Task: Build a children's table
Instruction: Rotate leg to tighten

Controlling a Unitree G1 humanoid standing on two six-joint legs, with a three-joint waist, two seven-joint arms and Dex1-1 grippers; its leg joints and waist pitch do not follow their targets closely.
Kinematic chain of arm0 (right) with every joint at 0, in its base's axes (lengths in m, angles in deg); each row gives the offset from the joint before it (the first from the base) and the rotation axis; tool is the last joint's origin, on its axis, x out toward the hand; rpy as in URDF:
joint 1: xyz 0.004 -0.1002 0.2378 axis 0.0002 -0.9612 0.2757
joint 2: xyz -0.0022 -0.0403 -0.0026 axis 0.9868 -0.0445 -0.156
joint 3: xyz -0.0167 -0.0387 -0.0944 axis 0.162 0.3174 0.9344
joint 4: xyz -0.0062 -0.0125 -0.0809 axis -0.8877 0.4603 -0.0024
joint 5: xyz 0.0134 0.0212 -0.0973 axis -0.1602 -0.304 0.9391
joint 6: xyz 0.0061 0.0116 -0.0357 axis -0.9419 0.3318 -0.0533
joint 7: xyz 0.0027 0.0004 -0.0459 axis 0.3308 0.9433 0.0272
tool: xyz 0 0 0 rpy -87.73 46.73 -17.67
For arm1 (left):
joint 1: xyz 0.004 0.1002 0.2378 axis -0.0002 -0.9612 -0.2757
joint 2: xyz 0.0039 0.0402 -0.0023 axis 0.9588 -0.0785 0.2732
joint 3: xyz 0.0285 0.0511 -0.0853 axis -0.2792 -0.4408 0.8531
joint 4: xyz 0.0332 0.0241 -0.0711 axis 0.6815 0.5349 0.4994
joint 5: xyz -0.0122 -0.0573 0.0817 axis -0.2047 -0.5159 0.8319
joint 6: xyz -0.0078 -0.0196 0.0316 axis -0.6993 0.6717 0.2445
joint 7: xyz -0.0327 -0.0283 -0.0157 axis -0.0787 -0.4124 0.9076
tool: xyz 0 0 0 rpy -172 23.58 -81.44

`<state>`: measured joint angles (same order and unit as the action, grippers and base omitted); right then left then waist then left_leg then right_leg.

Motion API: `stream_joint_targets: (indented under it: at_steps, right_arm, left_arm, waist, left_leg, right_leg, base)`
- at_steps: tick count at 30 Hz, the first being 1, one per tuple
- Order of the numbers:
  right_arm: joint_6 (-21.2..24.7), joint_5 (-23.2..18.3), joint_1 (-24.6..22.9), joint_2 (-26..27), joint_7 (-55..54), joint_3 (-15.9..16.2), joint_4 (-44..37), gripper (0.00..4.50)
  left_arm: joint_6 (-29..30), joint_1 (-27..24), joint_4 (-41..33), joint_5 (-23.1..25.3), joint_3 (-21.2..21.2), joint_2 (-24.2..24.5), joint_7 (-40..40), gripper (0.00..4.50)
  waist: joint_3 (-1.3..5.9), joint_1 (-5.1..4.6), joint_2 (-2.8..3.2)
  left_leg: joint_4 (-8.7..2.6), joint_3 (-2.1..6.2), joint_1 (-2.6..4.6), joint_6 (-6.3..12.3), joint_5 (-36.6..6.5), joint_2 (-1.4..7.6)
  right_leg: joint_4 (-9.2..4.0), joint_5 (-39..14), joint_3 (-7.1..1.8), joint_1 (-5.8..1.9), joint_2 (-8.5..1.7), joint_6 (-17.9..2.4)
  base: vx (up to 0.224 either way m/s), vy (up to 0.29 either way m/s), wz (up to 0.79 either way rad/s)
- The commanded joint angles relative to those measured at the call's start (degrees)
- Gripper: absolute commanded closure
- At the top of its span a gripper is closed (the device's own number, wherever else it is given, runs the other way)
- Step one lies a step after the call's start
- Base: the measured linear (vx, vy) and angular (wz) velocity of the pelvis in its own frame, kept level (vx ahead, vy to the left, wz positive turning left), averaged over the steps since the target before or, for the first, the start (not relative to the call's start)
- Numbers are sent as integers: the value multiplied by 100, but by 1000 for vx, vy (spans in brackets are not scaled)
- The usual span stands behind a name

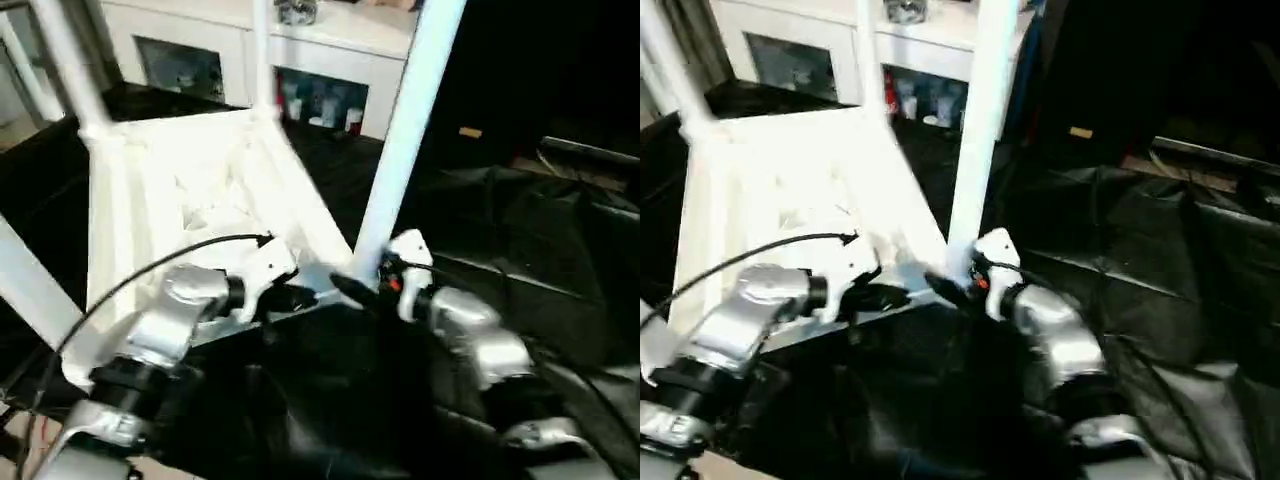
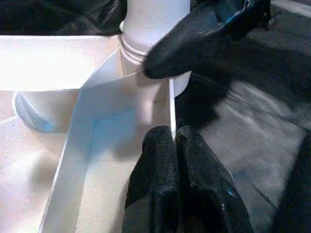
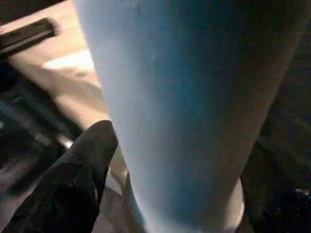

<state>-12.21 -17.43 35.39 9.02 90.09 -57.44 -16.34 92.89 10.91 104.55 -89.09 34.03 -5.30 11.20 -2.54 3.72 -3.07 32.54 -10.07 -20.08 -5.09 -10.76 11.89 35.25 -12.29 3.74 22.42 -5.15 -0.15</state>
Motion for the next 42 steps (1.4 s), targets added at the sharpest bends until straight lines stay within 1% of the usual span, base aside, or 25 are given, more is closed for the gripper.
stream_joint_targets:
  at_steps: [1, 3, 4, 9, 12, 14, 17, 18, 19, 21, 23, 24, 25, 26, 27, 28, 30, 31, 32, 33, 34, 35, 37, 41, 42]
  right_arm:
    - [164, -94, -143, -51, 610, 328, -127, 79]
    - [265, -174, -167, -283, 1169, 395, -238, 79]
    - [272, -174, -171, -344, 1296, 427, -252, 79]
    - [315, -160, -148, -601, 1830, 595, -315, 79]
    - [338, -173, -150, -662, 1968, 641, -349, 79]
    - [362, -184, -151, -674, 1997, 637, -347, 105]
    - [435, -247, -150, -651, 2025, 603, -359, 113]
    - [474, -280, -163, -629, 2022, 587, -401, 126]
    - [476, -282, -167, -626, 2019, 587, -406, 126]
    - [501, -302, -226, -578, 1960, 576, -457, 150]
    - [501, -318, -278, -551, 1899, 559, -493, 159]
    - [494, -317, -286, -537, 1868, 550, -492, 180]
    - [456, -318, -340, -456, 1671, 491, -487, 184]
    - [452, -318, -347, -446, 1646, 483, -486, 185]
    - [393, -277, -370, -357, 1400, 431, -429, 185]
    - [393, -277, -370, -357, 1400, 431, -429, 188]
    - [172, 20, -350, 17, 273, 261, -29, 193]
    - [154, 92, -329, 100, -3, 224, 78, 193]
    - [154, 92, -329, 100, -3, 224, 78, 193]
    - [162, 200, -258, 299, -628, 127, 304, 193]
    - [188, 234, -228, 396, -913, 74, 392, 194]
    - [200, 244, -217, 432, -1020, 54, 423, 194]
    - [234, 433, -126, 743, -1859, -9, 577, 194]
    - [5, 611, -96, 962, -2076, 117, 615, 194]
    - [-113, 620, -92, 1004, -2039, 130, 608, 194]
  left_arm:
    - [-109, -14, -232, -199, -259, -63, 410, 450]
    - [-148, 8, -167, -199, -267, 68, 603, 450]
    - [-182, 8, -149, -212, -274, 110, 690, 450]
    - [-399, 50, -51, -338, -299, 350, 1174, 450]
    - [-385, 75, -33, -394, -298, 416, 1319, 450]
    - [-392, 87, -12, -393, -290, 429, 1338, 450]
    - [-376, 85, -17, -405, -292, 433, 1364, 450]
    - [-387, 75, -16, -399, -306, 431, 1353, 450]
    - [-397, 75, -8, -391, -306, 427, 1337, 450]
    - [-457, 114, 138, -300, -260, 334, 1041, 450]
    - [-452, 157, 229, -252, -215, 258, 823, 450]
    - [-448, 167, 247, -244, -203, 238, 773, 450]
    - [-428, 228, 358, -191, -127, 115, 458, 450]
    - [-426, 235, 371, -185, -117, 100, 420, 450]
    - [-423, 274, 436, -130, -80, 8, 186, 450]
    - [-423, 274, 436, -130, -80, 8, 186, 450]
    - [-264, 387, 586, -21, 34, -391, -607, 450]
    - [-220, 411, 616, 9, 53, -488, -796, 450]
    - [-220, 411, 616, 9, 53, -488, -796, 450]
    - [-169, 440, 659, 55, 64, -656, -1072, 450]
    - [-134, 459, 685, 85, 71, -775, -1260, 450]
    - [-120, 465, 694, 96, 73, -822, -1333, 450]
    - [-57, 503, 765, 195, 31, -1205, -1796, 450]
    - [-63, 452, 704, 257, -131, -1440, -1852, 450]
    - [-63, 426, 665, 271, -189, -1459, -1801, 450]
  waist:
    - [355, 16, 59]
    - [350, 42, 55]
    - [339, 47, 54]
    - [325, 127, 37]
    - [328, 150, 35]
    - [330, 149, 32]
    - [339, 151, 40]
    - [345, 152, 56]
    - [343, 150, 48]
    - [343, 155, 55]
    - [339, 169, 59]
    - [334, 174, 57]
    - [320, 185, 60]
    - [314, 186, 54]
    - [295, 189, 53]
    - [295, 189, 53]
    - [269, 176, 46]
    - [273, 161, 46]
    - [263, 134, 34]
    - [267, 125, 27]
    - [245, 93, 46]
    - [256, 97, 25]
    - [261, 100, 43]
    - [273, 104, 42]
    - [282, 107, 58]
  left_leg:
    - [-287, -21, 16, 518, -251, 118]
    - [-282, -20, 21, 586, -286, 118]
    - [-290, -20, 19, 600, -382, 134]
    - [-307, -28, 46, 429, -580, 154]
    - [-303, -33, 40, 370, -560, 154]
    - [-300, -31, 33, 357, -551, 152]
    - [-294, -30, 37, 344, -505, 146]
    - [-287, -31, 39, 346, -473, 145]
    - [-289, -29, 33, 345, -475, 145]
    - [-285, -32, 35, 340, -508, 142]
    - [-290, -32, 52, 297, -604, 149]
    - [-293, -31, 48, 284, -631, 149]
    - [-307, -34, 60, 244, -734, 159]
    - [-311, -31, 62, 215, -807, 158]
    - [-332, -29, 73, 112, -1051, 159]
    - [-332, -29, 73, 112, -1051, 159]
    - [-366, -12, 78, -45, -1366, 160]
    - [-377, -1, 73, -121, -1438, 153]
    - [-393, 20, 56, -162, -1532, 150]
    - [-390, 27, 52, -165, -1544, 146]
    - [-401, 28, 62, -203, -1662, 146]
    - [-397, 41, 47, -186, -1687, 136]
    - [-398, 34, 54, -171, -1606, 147]
    - [-388, 24, 22, -91, -1442, 124]
    - [-391, 25, 6, -53, -1362, 128]
  right_leg:
    - [-244, 886, -259, -293, -246, -1608]
    - [-247, 852, -250, -305, -248, -1654]
    - [-258, 702, -249, -295, -257, -1661]
    - [-276, 249, -249, -284, -275, -1602]
    - [-262, 249, -247, -283, -269, -1578]
    - [-259, 256, -248, -286, -276, -1583]
    - [-255, 316, -247, -287, -273, -1600]
    - [-246, 417, -245, -284, -268, -1619]
    - [-244, 426, -244, -287, -268, -1621]
    - [-250, 401, -247, -287, -274, -1616]
    - [-261, 272, -249, -274, -276, -1606]
    - [-266, 227, -250, -276, -275, -1591]
    - [-288, 72, -255, -260, -283, -1557]
    - [-299, -37, -256, -258, -285, -1537]
    - [-343, -428, -269, -244, -297, -1451]
    - [-343, -428, -269, -244, -297, -1451]
    - [-410, -1027, -277, -223, -317, -1290]
    - [-429, -1291, -278, -224, -325, -1188]
    - [-459, -1586, -267, -228, -327, -1074]
    - [-465, -1706, -265, -227, -328, -1018]
    - [-503, -1969, -272, -181, -328, -948]
    - [-524, -2159, -266, -204, -336, -847]
    - [-529, -2076, -281, -181, -333, -813]
    - [-524, -1903, -279, -189, -313, -742]
    - [-513, -1763, -277, -196, -311, -746]
  base:
    - [0, 0, 0]
    - [0, 0, 0]
    - [0, 0, 0]
    - [0, 0, 0]
    - [0, 0, 0]
    - [0, 0, 0]
    - [0, 0, 0]
    - [0, 0, 0]
    - [0, 0, 0]
    - [0, 0, 0]
    - [0, 0, 0]
    - [0, 0, 0]
    - [0, 0, 0]
    - [0, 0, 0]
    - [0, 0, 0]
    - [0, 0, 0]
    - [0, 0, 0]
    - [0, 0, 0]
    - [0, 0, 0]
    - [0, 0, 0]
    - [0, 0, 0]
    - [-54, -8, -2]
    - [0, 0, 0]
    - [0, 0, 0]
    - [0, 0, 0]
